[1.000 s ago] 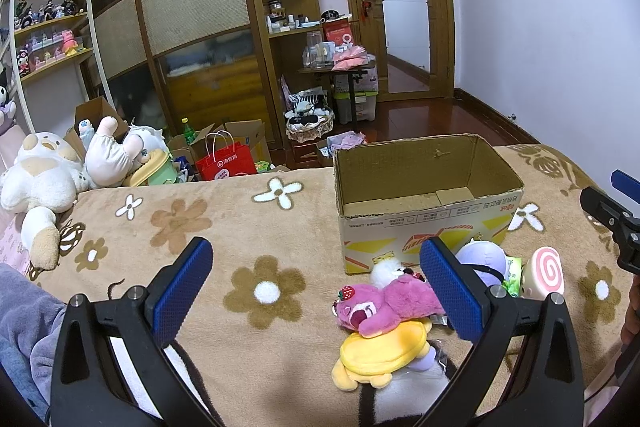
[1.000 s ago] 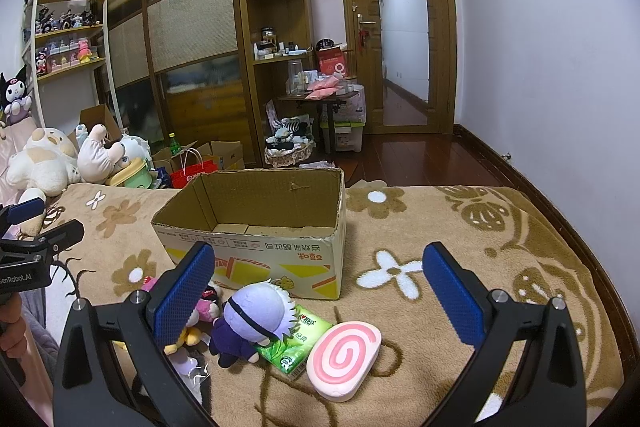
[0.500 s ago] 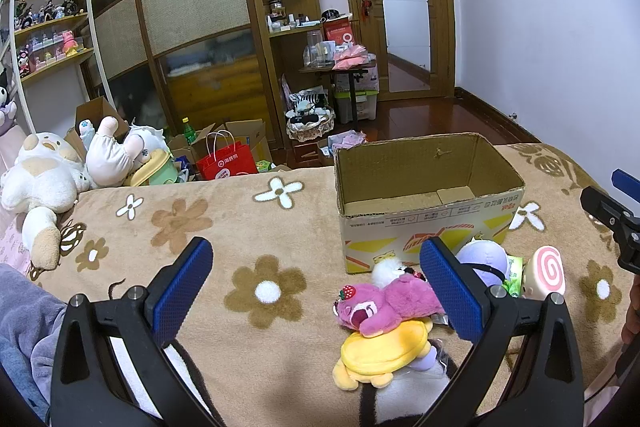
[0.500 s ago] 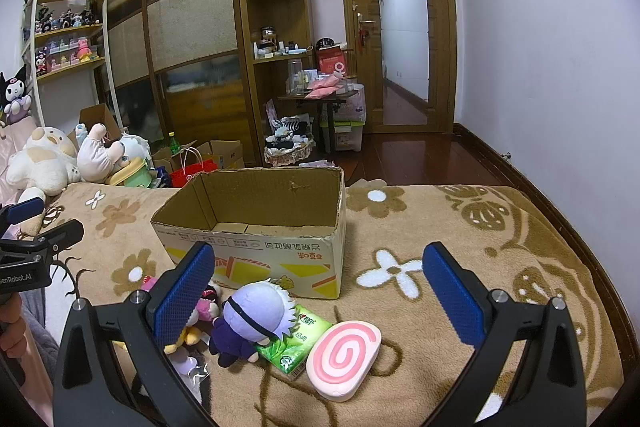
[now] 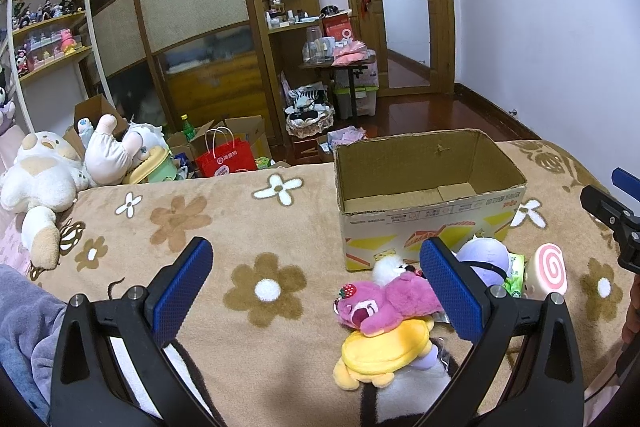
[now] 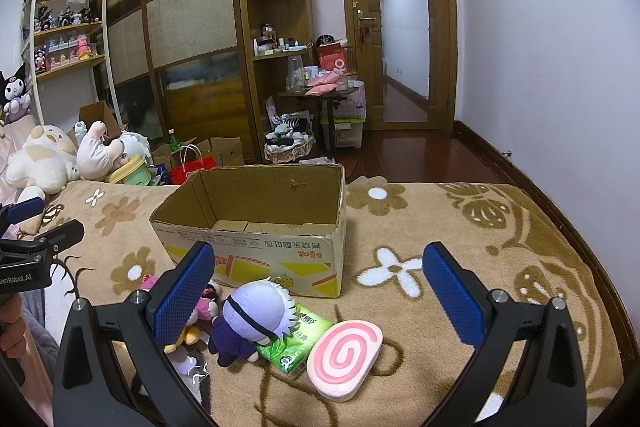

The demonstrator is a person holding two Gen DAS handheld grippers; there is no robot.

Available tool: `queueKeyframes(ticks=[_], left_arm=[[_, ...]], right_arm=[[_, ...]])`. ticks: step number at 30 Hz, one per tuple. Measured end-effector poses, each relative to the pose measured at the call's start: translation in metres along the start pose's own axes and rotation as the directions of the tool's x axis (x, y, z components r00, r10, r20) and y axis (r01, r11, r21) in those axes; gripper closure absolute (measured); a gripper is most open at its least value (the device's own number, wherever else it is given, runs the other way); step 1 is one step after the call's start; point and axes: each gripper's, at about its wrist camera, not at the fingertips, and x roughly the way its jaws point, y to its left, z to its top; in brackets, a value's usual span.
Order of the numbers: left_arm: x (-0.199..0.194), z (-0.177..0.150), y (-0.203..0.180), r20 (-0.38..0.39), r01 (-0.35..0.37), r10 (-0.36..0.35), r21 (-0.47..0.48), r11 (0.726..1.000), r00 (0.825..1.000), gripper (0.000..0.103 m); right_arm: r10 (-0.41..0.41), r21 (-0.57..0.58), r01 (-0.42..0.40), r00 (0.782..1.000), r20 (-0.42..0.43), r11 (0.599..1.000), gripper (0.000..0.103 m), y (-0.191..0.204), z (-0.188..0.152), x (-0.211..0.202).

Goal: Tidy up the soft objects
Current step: 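Lower the left tool onto the pink bear while the right tool closes on the swirl cake cushion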

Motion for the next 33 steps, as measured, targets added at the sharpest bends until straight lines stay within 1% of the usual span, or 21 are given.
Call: queueKeyframes(ticks=[6,9,11,19,22,30,32,33], left_arm=[[0.012,0.002,0.002,-0.037,0.012,-0.012,0.004,1.000,0.999,0.001],[0.022,0.008,-0.001,-0.064,0.027,-0.027,-0.005,1.000,0.998,0.001],[0.029,0.011,-0.003,-0.084,0.031,-0.032,-0.006,0.999,0.996,0.001],[0.056,0.014,-0.017,-0.158,0.045,-0.043,0.006,0.999,0.987,0.001],[0.067,0.011,-0.024,-0.193,0.045,-0.041,0.018,0.999,0.980,0.001],[0.095,0.002,-0.041,-0.290,0.079,-0.065,0.036,0.996,0.955,0.001],[0.101,-0.001,-0.045,-0.316,0.093,-0.075,0.043,0.995,0.946,0.001],[0.104,-0.004,-0.047,-0.333,0.109,-0.089,0.043,0.993,0.939,0.001]], right_arm=[[-0.019,0.003,0.019,1.000,-0.023,1.000,0.000,-0.003,-0.002,0.012],[-0.017,0.019,0.018,0.998,-0.061,1.000,0.000,-0.004,-0.002,0.022],[-0.029,0.031,0.032,0.996,-0.088,0.999,0.000,-0.007,-0.001,0.027],[-0.026,0.097,0.046,0.979,-0.201,0.994,0.000,-0.022,-0.004,0.049],[-0.017,0.110,0.047,0.967,-0.254,0.993,0.000,-0.025,-0.010,0.059],[-0.027,0.128,0.083,0.921,-0.388,0.988,0.000,-0.032,-0.026,0.082],[-0.013,0.145,0.080,0.909,-0.416,0.986,0.000,-0.036,-0.030,0.086],[-0.008,0.153,0.082,0.902,-0.431,0.985,0.000,-0.037,-0.032,0.089]])
